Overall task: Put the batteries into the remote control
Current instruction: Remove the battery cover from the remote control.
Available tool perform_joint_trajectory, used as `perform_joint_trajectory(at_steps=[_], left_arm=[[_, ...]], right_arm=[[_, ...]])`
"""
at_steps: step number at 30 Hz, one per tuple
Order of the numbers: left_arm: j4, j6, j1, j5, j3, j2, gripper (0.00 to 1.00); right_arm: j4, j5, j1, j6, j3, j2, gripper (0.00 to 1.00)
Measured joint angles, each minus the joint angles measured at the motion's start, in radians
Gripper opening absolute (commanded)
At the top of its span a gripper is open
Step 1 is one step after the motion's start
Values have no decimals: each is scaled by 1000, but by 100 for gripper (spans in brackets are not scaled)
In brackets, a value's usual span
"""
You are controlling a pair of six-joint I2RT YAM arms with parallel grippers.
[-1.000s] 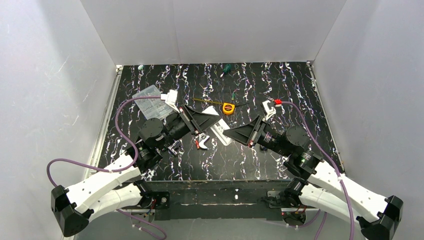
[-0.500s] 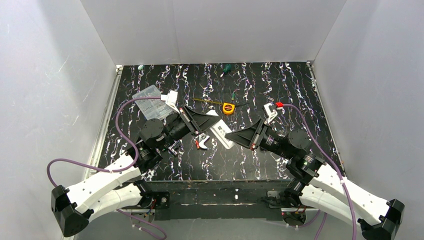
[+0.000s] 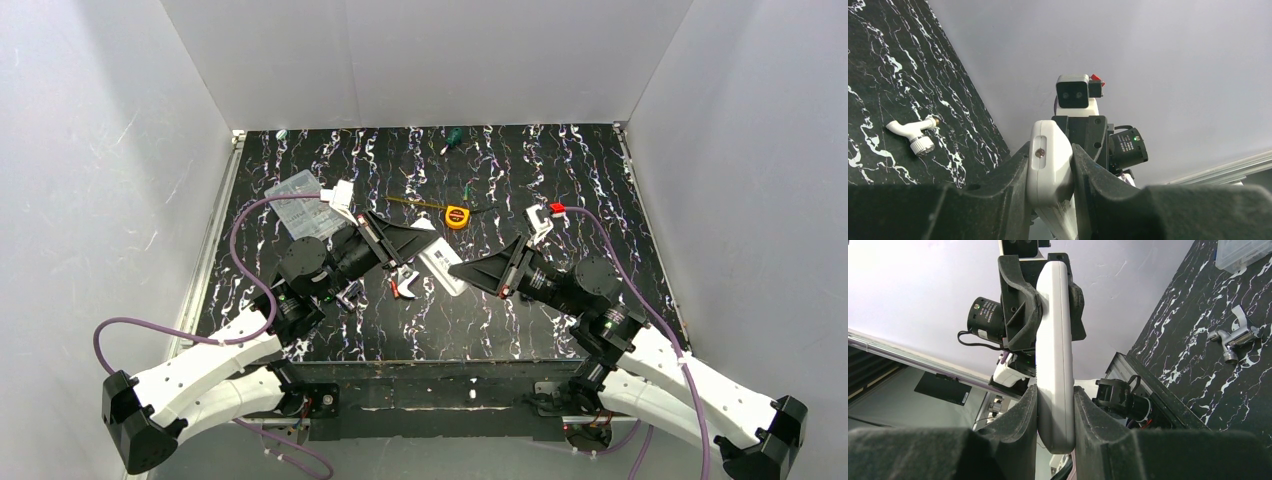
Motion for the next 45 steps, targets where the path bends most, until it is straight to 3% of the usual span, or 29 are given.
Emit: perform_joint_trajectory(at_steps=[3,15,25,33,36,38,45], left_arm=[[0,0,1,0,0,0,17],[25,-5,1,-1,0,8,30],[28,-5,2,8,-1,29,34],[44,-26,1,13,-2,31,20],[48,-29,0,13,-3,31,6],[48,-30,-1,13,-3,30,0],[35,-29,-3,18,-3,25,0]], right_arm=[[2,0,-4,0,0,2,3],[11,-7,-6,-1,3,6,2],[14,-8,-10,-5,3,15,2],[18,-11,-10,-8,3,11,2],[18,-11,-10,-9,3,8,2],[16,-11,-10,-11,3,5,8],[-16,-14,-10,-51,4,-15,50]])
